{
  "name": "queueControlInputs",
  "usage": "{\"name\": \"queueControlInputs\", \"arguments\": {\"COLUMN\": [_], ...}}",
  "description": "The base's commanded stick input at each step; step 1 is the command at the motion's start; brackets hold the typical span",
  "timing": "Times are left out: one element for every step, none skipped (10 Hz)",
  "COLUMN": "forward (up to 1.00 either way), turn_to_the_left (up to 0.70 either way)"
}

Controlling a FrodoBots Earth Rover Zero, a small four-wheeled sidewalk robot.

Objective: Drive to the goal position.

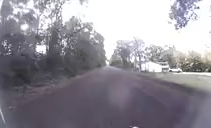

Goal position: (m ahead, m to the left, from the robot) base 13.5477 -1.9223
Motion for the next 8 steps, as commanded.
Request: {"name": "queueControlInputs", "arguments": {"forward": [0.7,0.7,0.7,0.7,0.7,0.7,0.7,0.7], "turn_to_the_left": [0.0,0.0,0.0,0.0,0.0,0.03,0.18,0.26]}}
